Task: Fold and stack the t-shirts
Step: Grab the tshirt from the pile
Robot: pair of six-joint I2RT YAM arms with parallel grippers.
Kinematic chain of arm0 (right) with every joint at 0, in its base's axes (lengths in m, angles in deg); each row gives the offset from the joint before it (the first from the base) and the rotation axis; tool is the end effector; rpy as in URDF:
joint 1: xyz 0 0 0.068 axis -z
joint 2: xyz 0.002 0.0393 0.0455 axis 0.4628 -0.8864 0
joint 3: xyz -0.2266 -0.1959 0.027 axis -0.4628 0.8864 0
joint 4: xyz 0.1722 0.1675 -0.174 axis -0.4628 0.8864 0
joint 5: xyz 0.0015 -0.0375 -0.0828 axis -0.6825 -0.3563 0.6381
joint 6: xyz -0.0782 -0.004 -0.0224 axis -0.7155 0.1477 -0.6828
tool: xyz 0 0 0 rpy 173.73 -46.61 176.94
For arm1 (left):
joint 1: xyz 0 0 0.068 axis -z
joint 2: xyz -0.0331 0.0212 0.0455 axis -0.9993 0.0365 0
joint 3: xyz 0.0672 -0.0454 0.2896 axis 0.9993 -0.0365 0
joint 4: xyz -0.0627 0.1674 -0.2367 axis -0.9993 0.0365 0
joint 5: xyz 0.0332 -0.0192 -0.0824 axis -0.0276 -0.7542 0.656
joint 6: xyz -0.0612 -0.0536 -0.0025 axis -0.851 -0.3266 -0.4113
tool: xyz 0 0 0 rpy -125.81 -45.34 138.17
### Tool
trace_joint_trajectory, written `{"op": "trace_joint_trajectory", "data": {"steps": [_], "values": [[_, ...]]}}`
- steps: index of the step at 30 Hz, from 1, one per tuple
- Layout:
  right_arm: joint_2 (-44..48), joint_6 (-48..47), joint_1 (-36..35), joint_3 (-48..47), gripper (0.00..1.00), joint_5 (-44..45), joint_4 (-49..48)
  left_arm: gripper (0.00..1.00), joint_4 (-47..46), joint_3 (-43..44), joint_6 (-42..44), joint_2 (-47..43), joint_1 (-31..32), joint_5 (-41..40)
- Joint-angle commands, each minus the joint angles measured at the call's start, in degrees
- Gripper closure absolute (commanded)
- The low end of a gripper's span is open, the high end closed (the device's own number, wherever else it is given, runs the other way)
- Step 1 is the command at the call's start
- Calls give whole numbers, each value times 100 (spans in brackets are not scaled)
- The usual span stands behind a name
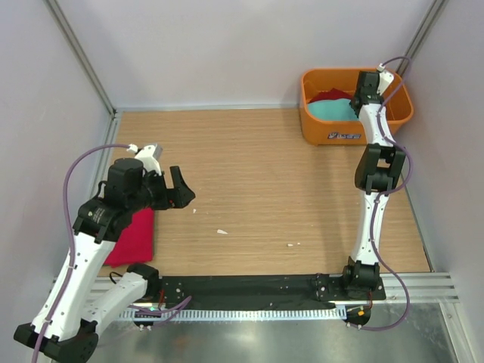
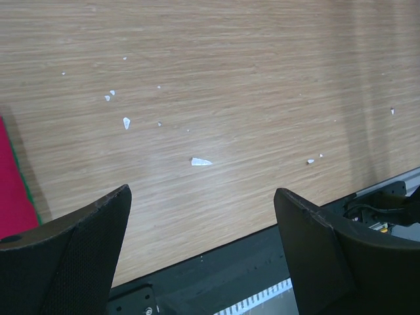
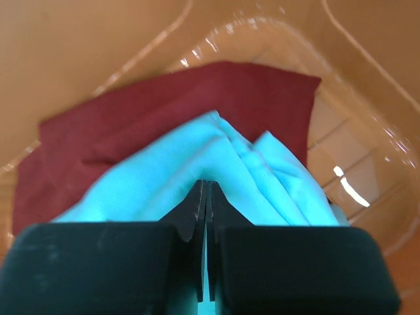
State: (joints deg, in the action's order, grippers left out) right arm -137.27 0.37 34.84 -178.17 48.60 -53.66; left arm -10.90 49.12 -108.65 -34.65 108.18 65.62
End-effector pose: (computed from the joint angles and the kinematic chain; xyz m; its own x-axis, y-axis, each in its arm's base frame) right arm 0.6463 -0.1081 0.2302 -0.3583 0.4225 -0.8326 0.6042 0.7848 0.1383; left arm 0.1737 -0.0755 0.3805 -0.6993 -0.2033 -0.6853 0.1667 0.8859 -0.4329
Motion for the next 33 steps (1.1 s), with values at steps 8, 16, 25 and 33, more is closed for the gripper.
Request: {"op": "trace_joint_trajectory", "data": {"steps": [8,16,25,33], "values": [[351,-94,55,-908,99,-113,-1027,9,-50,175,58,54,56,-21],[712,-243,73,-539,23,-272,-915,10,20,219,-57,-33,64,58],[309,-217,73,-99,24,-218,-554,10,73,166,31,-42,56,23],[-306,73,64,-476,65,-482,-606,9,135,158,172,-16,82,-126]]}}
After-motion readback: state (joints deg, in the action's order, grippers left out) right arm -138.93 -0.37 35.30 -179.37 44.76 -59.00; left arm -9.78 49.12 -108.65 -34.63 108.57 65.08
